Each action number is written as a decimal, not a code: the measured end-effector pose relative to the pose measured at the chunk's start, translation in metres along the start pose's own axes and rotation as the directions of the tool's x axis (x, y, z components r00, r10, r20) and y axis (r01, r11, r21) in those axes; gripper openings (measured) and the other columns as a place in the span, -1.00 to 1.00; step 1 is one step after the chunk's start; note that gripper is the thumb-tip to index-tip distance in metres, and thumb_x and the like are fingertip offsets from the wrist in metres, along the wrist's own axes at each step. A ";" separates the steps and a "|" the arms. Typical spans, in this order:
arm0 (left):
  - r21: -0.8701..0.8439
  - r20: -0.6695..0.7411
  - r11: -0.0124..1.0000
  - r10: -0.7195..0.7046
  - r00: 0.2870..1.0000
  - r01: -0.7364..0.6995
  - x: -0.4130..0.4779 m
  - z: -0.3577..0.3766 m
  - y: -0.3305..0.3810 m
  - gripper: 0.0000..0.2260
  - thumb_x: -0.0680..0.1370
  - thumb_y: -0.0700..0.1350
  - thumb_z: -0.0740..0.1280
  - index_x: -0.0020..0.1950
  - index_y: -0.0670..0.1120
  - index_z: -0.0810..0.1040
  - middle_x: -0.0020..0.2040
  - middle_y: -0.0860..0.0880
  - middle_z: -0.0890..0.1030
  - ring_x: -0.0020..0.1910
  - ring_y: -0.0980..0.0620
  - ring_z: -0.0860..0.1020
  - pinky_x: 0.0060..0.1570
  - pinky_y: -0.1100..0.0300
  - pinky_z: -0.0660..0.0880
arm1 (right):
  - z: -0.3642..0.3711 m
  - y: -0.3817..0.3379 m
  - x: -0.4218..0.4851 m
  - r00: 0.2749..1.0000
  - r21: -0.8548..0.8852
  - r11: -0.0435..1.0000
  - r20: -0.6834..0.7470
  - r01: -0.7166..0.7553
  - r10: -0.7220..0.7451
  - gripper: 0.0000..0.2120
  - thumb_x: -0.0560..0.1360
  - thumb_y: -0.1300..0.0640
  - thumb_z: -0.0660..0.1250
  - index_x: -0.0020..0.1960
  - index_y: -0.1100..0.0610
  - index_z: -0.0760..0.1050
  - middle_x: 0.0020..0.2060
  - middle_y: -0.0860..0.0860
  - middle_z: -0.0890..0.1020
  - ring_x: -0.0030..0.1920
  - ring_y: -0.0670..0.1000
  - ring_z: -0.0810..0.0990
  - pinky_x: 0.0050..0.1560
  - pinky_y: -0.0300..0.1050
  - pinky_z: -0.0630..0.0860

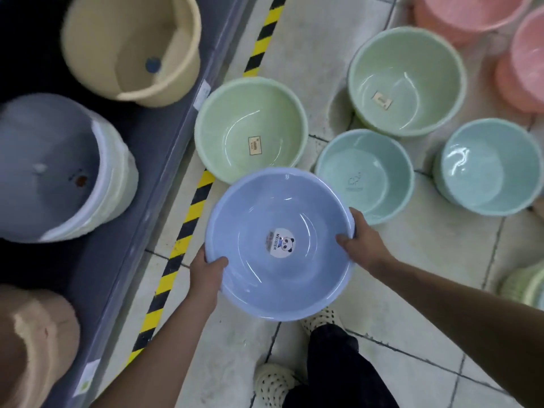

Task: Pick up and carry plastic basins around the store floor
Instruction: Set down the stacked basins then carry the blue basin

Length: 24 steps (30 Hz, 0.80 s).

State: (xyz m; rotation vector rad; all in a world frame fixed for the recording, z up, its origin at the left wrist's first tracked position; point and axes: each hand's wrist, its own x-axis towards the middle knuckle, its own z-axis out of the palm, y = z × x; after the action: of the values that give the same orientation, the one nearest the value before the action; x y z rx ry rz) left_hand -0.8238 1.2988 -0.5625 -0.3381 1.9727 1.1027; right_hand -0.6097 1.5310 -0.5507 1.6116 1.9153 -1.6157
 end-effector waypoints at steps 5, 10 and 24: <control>0.084 0.126 0.996 0.030 0.992 -0.041 -0.077 0.046 0.089 -0.62 0.38 -0.29 0.34 0.14 0.02 0.59 0.06 -0.10 0.68 0.02 -0.21 0.64 -0.12 -0.04 0.62 | -0.095 -0.028 -0.071 0.995 0.117 0.992 -0.088 -0.038 0.048 -0.37 0.43 0.15 0.28 0.45 -0.17 0.21 0.05 -0.09 0.56 0.07 0.08 0.54 0.07 -0.02 0.49; 0.137 0.198 0.986 0.069 0.978 -0.098 -0.131 0.093 0.141 -0.61 0.27 -0.24 0.31 0.04 0.06 0.62 0.02 -0.10 0.69 0.01 -0.21 0.64 -0.02 -0.08 0.59 | -0.169 -0.037 -0.113 0.991 0.203 0.978 -0.111 -0.053 0.077 -0.24 0.25 0.09 0.26 0.45 -0.13 0.22 0.07 -0.09 0.56 0.08 0.07 0.54 -0.05 -0.08 0.44; 0.206 0.222 0.970 0.080 0.972 -0.127 -0.145 0.187 0.194 -0.58 0.45 -0.42 0.27 0.18 -0.02 0.56 0.03 -0.04 0.65 -0.03 -0.09 0.62 -0.02 -0.01 0.59 | -0.251 -0.019 -0.090 0.973 0.211 0.971 -0.176 -0.110 0.149 -0.27 0.28 0.02 0.31 0.45 0.01 0.28 0.06 -0.05 0.52 0.09 0.12 0.51 -0.03 -0.04 0.41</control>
State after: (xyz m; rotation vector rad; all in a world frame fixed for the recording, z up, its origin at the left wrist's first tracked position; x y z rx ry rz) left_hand -0.7462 1.5388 -0.3891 0.0018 1.9136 0.9323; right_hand -0.4675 1.6749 -0.3765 1.9935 1.7317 -1.7013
